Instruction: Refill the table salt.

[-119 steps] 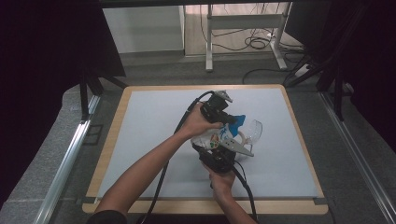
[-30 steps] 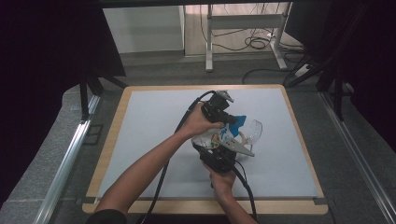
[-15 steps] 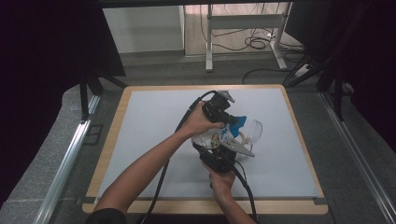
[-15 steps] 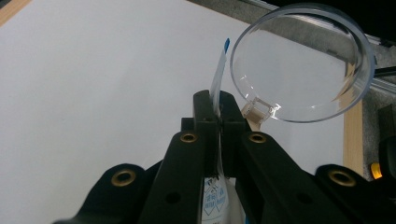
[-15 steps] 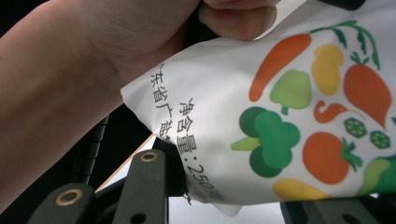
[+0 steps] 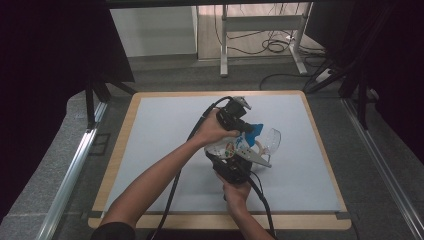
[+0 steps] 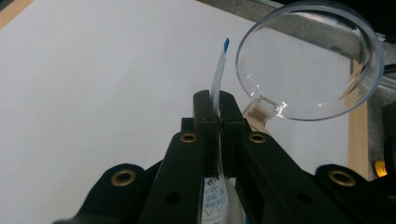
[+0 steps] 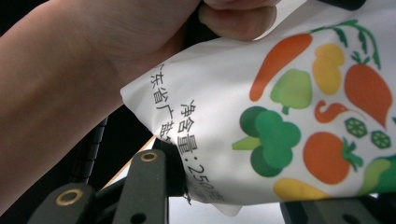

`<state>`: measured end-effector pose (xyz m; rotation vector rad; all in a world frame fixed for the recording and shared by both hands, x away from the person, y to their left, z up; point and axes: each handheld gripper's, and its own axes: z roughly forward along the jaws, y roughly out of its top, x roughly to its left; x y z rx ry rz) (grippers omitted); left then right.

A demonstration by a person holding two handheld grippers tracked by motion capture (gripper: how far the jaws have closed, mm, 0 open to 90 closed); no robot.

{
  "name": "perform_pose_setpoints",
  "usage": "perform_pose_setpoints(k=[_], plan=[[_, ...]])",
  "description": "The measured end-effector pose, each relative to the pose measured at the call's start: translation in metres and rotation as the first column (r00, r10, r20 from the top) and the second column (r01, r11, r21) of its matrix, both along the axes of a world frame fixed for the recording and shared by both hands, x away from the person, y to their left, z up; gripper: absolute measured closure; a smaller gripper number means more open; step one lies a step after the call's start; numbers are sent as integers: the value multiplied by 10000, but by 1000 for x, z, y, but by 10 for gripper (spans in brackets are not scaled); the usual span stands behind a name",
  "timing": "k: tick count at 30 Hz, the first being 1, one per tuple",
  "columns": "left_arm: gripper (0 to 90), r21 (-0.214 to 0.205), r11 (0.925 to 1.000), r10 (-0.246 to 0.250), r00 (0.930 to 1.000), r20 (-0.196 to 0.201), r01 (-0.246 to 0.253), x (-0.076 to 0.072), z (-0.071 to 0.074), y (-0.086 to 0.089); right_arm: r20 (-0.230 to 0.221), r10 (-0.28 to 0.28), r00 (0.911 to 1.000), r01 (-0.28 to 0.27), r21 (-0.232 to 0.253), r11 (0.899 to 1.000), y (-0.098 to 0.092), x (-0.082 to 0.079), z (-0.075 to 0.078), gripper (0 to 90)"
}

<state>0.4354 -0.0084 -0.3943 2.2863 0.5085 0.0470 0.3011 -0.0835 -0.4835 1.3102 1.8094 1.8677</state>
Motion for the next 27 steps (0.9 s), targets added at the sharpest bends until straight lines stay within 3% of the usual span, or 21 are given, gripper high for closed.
perform_pose_setpoints(k=[27], plan=[[895,50,10000,55,10000,8,-55,0,-2,2,12,56,10000,-56,-8,10000,1,1,-2,645]])
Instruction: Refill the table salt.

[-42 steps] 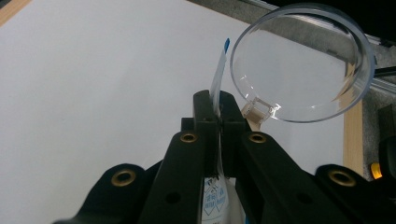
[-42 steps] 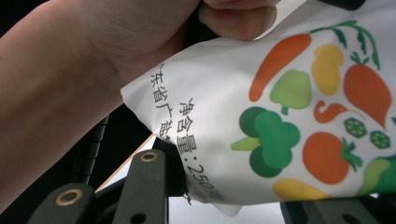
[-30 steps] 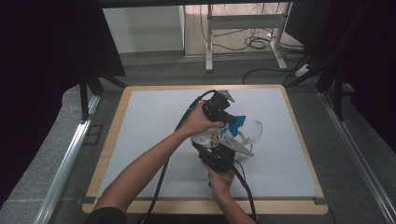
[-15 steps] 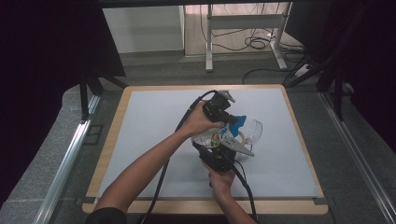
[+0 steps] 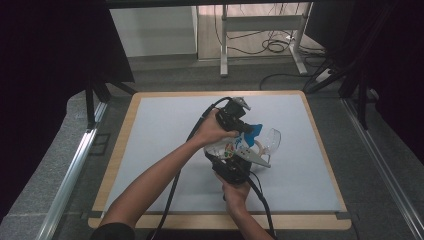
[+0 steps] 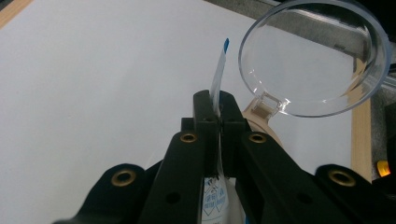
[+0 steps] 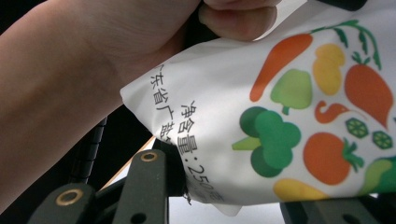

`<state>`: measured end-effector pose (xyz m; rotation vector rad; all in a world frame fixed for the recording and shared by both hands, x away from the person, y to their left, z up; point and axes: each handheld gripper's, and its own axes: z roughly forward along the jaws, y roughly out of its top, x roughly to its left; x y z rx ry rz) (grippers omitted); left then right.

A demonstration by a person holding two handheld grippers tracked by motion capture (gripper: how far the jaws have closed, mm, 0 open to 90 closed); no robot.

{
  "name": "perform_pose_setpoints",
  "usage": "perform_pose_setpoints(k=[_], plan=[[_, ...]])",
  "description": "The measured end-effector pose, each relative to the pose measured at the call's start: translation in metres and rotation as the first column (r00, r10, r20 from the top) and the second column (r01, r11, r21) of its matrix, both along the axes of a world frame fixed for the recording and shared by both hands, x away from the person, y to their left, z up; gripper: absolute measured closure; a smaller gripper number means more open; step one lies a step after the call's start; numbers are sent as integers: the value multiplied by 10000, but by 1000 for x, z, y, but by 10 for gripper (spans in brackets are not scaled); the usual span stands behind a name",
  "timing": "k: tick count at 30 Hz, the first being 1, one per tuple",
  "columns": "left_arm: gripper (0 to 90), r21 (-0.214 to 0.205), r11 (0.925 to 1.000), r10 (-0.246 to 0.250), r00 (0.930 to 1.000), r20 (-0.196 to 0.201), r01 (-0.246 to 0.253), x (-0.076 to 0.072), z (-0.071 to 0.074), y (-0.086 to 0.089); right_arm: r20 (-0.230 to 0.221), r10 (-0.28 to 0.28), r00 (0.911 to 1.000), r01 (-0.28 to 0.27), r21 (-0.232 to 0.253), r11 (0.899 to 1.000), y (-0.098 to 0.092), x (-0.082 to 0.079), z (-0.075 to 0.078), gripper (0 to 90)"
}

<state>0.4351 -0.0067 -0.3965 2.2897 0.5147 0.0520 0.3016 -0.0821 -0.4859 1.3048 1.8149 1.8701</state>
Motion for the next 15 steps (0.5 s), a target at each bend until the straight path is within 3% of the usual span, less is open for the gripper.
perform_pose_setpoints(k=[15], plan=[[895,136,9999,-22,10000,10,22,0,0,-2,-154,-10,9999,14,243,9997,-1,0,0,645]])
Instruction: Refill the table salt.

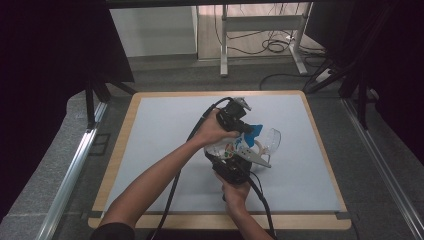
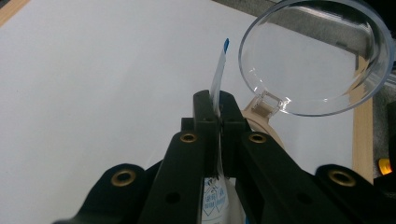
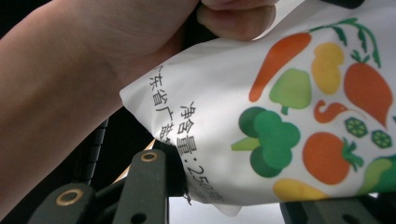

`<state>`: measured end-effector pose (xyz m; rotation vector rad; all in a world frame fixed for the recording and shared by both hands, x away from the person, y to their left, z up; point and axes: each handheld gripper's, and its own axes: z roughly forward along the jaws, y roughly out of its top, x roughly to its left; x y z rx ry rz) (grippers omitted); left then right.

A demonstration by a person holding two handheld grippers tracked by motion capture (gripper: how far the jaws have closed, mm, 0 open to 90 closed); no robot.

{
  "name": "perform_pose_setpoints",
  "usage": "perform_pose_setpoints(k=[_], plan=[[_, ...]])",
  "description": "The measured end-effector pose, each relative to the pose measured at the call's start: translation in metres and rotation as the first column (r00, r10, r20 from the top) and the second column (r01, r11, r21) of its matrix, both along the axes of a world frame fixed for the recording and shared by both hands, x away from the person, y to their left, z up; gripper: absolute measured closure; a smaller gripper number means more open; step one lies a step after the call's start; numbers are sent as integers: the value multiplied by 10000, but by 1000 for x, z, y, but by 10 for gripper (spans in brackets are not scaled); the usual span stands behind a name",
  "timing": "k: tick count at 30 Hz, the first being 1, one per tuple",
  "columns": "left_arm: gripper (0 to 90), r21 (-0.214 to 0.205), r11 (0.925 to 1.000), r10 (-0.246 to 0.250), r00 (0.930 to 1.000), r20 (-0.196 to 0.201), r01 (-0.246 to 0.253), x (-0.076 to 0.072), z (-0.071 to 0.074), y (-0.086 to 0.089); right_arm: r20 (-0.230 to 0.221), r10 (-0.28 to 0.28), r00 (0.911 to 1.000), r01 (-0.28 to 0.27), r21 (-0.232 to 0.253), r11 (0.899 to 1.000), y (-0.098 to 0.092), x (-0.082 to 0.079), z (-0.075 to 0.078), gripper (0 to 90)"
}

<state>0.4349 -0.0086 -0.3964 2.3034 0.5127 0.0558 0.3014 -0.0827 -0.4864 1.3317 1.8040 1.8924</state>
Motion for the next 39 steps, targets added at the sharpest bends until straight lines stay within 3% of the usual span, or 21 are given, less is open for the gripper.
perform_pose_setpoints(k=[18,39], plan=[[894,-61,10000,37,10000,-31,-37,-1,-3,1,-36,12,10000,-12,-10,10000,1,-1,-3,645],[895,-126,9999,-46,10000,36,46,-3,5,-2,87,-83,9999,82,105,9999,-3,-3,2,645]])
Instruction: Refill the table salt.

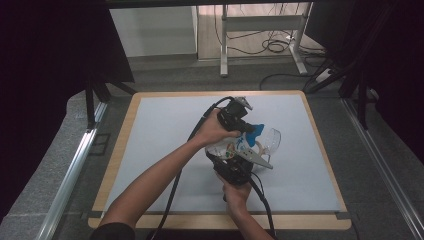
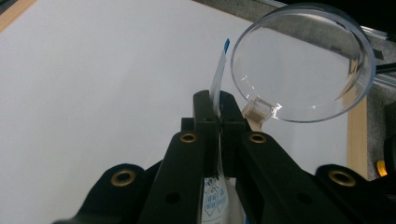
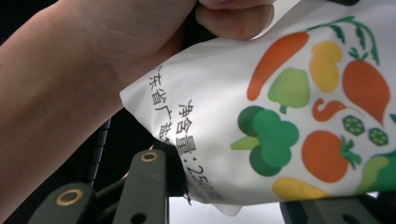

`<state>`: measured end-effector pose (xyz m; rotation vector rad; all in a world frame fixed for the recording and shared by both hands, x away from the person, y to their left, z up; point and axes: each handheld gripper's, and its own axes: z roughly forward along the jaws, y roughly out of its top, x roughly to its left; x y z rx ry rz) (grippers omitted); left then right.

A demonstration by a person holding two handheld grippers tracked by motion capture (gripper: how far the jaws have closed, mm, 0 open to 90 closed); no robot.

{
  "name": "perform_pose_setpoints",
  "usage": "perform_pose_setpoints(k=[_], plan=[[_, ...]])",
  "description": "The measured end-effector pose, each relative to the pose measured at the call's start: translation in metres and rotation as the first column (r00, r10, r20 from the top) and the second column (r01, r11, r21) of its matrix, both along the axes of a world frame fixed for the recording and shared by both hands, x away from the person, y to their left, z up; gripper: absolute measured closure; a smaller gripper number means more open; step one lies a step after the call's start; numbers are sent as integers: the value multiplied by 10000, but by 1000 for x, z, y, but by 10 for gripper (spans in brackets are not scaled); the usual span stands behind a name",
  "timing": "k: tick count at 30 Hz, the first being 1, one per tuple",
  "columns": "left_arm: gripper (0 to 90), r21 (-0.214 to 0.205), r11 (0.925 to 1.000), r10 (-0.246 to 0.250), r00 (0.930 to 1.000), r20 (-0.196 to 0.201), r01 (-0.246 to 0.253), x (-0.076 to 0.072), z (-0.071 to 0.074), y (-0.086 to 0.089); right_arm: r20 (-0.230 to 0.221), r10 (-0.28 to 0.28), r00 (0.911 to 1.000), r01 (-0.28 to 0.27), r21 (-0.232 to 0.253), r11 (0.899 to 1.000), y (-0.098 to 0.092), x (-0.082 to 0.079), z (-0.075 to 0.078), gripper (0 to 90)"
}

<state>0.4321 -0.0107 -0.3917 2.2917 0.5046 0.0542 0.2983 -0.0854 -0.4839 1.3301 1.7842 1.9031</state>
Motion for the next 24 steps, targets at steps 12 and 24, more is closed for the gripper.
perform_pose_setpoints(k=[12,24], plan=[[895,-10,10000,12,10000,-15,-12,0,0,1,27,34,10000,-34,-27,10000,0,-1,1,646],[894,-80,10000,37,10000,42,-37,-1,0,1,59,75,10000,-74,-91,9999,0,-1,0,646]])
